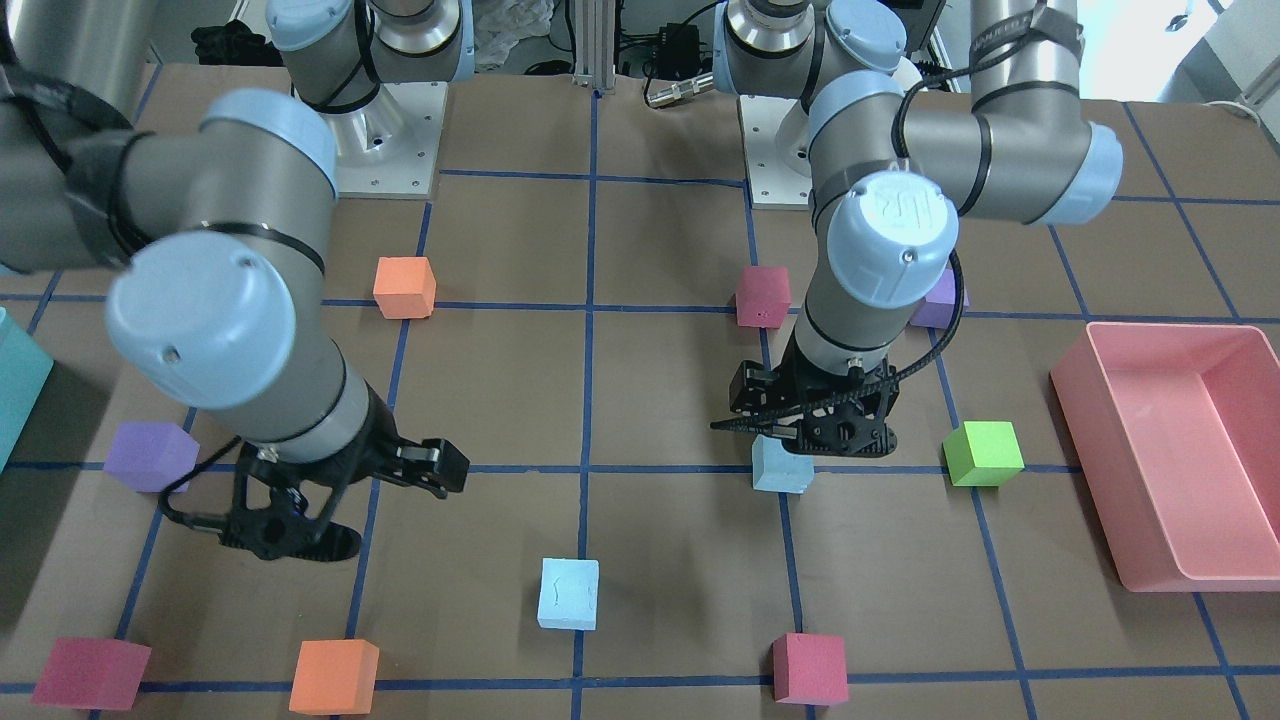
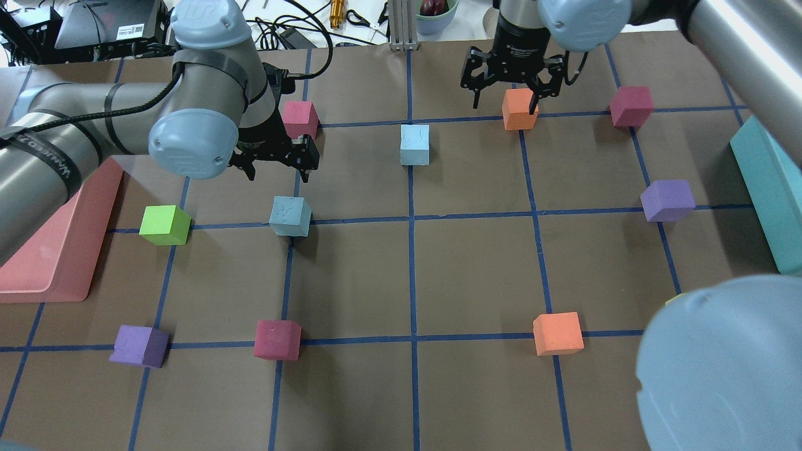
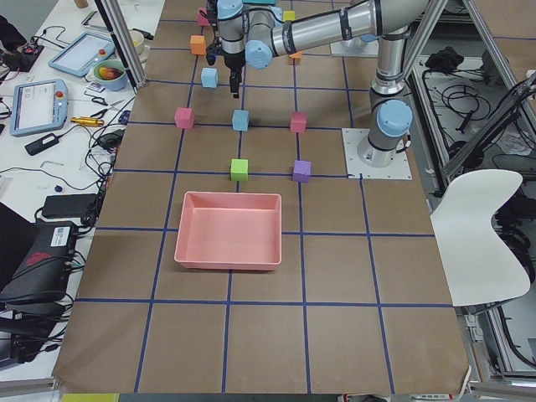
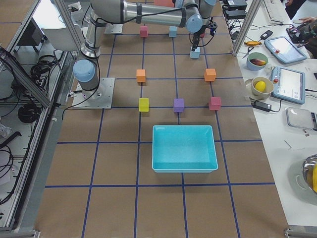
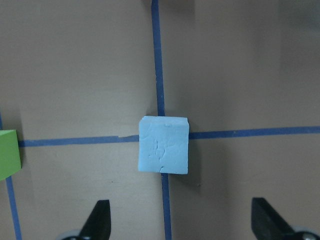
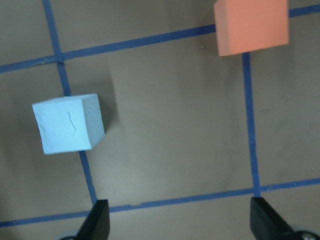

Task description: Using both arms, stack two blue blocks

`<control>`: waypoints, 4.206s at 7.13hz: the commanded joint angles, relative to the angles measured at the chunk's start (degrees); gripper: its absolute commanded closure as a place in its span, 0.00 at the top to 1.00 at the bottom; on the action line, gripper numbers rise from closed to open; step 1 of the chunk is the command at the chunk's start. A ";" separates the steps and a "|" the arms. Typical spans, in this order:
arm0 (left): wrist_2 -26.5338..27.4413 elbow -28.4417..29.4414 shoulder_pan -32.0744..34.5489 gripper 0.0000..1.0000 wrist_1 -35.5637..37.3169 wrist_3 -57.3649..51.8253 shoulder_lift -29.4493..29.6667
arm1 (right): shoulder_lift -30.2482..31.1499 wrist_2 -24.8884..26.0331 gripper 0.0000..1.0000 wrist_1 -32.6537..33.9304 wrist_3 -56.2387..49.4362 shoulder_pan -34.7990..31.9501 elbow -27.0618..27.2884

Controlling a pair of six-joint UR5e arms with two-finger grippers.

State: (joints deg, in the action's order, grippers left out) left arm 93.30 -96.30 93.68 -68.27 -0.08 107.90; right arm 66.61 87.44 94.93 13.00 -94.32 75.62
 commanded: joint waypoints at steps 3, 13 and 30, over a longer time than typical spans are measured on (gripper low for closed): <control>-0.05 -1.78 -1.84 1.00 1.56 -1.06 8.46 | 21.19 3.61 1.00 1.92 -3.95 1.77 17.55; -5.32 24.09 3.76 0.42 -9.34 3.41 16.53 | 23.04 3.70 1.00 -2.39 -9.56 2.21 17.20; -4.09 51.82 15.39 0.47 -21.03 17.02 34.84 | 23.13 3.61 1.00 -3.26 -9.75 3.79 15.97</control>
State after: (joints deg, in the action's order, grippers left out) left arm 89.70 -45.03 109.08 -89.26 14.10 142.47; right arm 89.73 90.92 91.67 3.25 -90.51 91.58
